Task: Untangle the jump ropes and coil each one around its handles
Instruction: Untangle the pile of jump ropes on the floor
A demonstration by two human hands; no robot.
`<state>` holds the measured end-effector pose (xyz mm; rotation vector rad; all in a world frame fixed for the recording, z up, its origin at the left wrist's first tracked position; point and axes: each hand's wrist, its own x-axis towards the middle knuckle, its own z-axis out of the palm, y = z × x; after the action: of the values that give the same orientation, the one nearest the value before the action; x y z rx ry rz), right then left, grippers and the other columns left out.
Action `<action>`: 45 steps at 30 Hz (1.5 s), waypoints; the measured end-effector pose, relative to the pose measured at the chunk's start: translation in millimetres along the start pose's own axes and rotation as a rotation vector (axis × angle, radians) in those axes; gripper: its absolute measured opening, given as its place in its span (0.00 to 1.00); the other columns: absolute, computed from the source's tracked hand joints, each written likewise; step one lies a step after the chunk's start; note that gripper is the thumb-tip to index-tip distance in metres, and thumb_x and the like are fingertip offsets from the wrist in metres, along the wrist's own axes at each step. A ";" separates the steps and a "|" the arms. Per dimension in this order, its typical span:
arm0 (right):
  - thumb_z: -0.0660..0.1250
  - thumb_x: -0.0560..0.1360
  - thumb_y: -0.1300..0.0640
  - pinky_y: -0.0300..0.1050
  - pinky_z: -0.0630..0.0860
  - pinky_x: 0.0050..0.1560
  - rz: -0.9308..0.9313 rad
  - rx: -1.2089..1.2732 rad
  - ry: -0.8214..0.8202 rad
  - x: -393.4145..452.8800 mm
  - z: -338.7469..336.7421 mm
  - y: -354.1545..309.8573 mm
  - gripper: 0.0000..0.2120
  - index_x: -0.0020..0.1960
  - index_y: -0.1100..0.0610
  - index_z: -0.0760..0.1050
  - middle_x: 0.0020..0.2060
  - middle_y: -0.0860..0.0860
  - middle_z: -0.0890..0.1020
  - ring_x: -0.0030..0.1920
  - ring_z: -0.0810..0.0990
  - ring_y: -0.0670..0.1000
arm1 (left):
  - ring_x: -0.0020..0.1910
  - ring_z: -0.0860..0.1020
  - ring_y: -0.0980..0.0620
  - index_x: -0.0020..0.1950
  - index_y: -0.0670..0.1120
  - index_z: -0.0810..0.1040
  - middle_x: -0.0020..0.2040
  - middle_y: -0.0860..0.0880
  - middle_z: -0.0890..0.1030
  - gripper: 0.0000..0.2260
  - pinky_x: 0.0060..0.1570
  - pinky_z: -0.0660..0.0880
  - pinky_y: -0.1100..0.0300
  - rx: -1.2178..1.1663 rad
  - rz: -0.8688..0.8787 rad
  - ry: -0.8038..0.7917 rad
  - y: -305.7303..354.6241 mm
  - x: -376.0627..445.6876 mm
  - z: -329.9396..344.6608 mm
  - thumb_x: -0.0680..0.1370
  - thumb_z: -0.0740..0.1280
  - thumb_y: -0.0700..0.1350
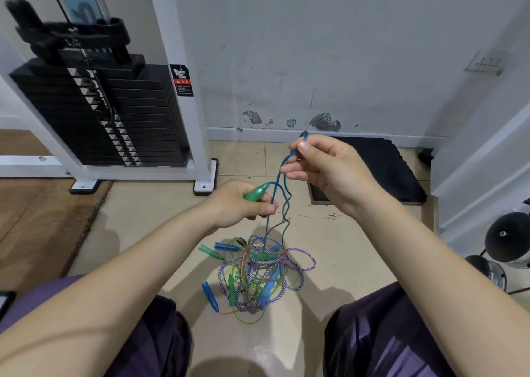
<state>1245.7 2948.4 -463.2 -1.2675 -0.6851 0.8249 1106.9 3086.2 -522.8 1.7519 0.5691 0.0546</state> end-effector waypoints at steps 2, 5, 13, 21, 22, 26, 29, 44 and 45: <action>0.64 0.79 0.63 0.45 0.82 0.45 0.007 0.016 -0.004 1.4 -1.7 0.1 0.06 0.53 0.64 0.77 0.43 0.59 0.81 0.43 0.85 0.56 | 0.37 0.82 0.54 0.48 0.36 0.82 0.40 0.46 0.85 0.05 0.40 0.78 0.63 -0.057 0.021 0.077 2.7 0.9 0.4 0.75 0.73 0.37; 0.67 0.76 0.66 0.42 0.81 0.40 0.086 -0.136 -0.021 1.1 -2.5 2.9 0.09 0.56 0.67 0.77 0.44 0.61 0.82 0.39 0.85 0.54 | 0.33 0.83 0.52 0.43 0.39 0.79 0.36 0.44 0.84 0.03 0.37 0.80 0.63 -0.280 0.049 0.172 11.7 1.3 -3.5 0.76 0.70 0.34; 0.69 0.76 0.65 0.45 0.80 0.40 0.172 -0.676 -0.239 -0.5 14.5 38.5 0.05 0.50 0.67 0.80 0.41 0.59 0.81 0.38 0.80 0.52 | 0.39 0.85 0.51 0.49 0.41 0.78 0.42 0.46 0.86 0.03 0.42 0.82 0.62 -0.770 0.091 0.146 31.5 -9.3 -17.8 0.79 0.65 0.38; 0.65 0.77 0.67 0.41 0.81 0.39 -0.037 -0.264 -0.038 4.3 17.3 14.1 0.05 0.46 0.69 0.79 0.36 0.61 0.82 0.36 0.83 0.53 | 0.53 0.82 0.50 0.58 0.43 0.80 0.51 0.47 0.85 0.09 0.55 0.78 0.59 -0.447 -0.036 -0.109 10.1 -5.2 -17.7 0.79 0.65 0.42; 0.65 0.77 0.67 0.42 0.81 0.39 -0.072 -0.213 -0.009 4.6 16.7 10.5 0.05 0.45 0.66 0.80 0.35 0.59 0.83 0.36 0.83 0.54 | 0.53 0.82 0.52 0.58 0.44 0.80 0.52 0.48 0.85 0.09 0.54 0.77 0.60 -0.348 -0.047 -0.168 6.9 -5.0 -15.5 0.80 0.65 0.42; 0.66 0.78 0.65 0.44 0.81 0.41 -0.133 -0.143 0.058 5.0 12.5 3.1 0.05 0.46 0.64 0.81 0.35 0.58 0.83 0.39 0.84 0.57 | 0.47 0.82 0.54 0.54 0.41 0.83 0.47 0.49 0.86 0.07 0.45 0.75 0.63 0.009 -0.058 -0.067 0.9 -3.1 -14.5 0.79 0.69 0.43; 0.67 0.77 0.65 0.48 0.83 0.45 -0.101 -0.157 0.080 6.1 12.0 6.7 0.04 0.48 0.65 0.80 0.39 0.60 0.82 0.41 0.84 0.58 | 0.39 0.80 0.48 0.48 0.39 0.81 0.39 0.46 0.84 0.05 0.40 0.76 0.59 -0.056 -0.065 0.113 -0.5 0.5 -18.0 0.79 0.69 0.41; 0.66 0.77 0.68 0.37 0.80 0.39 0.106 -0.462 -0.159 4.2 16.9 25.1 0.06 0.49 0.72 0.79 0.35 0.61 0.80 0.33 0.81 0.50 | 0.53 0.84 0.44 0.59 0.38 0.78 0.54 0.39 0.84 0.14 0.55 0.81 0.53 -0.650 0.075 0.052 24.6 -6.8 -24.4 0.79 0.65 0.45; 0.66 0.77 0.67 0.38 0.81 0.39 0.081 -0.425 -0.141 4.4 15.1 21.7 0.07 0.50 0.72 0.79 0.35 0.61 0.81 0.33 0.81 0.49 | 0.54 0.83 0.45 0.59 0.39 0.79 0.55 0.40 0.84 0.12 0.56 0.80 0.53 -0.581 0.052 0.034 22.6 -6.4 -25.4 0.80 0.64 0.44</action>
<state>1232.3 2962.4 -481.9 -1.6365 -0.9625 0.8683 1100.6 3103.3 -493.3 1.2008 0.4721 0.2610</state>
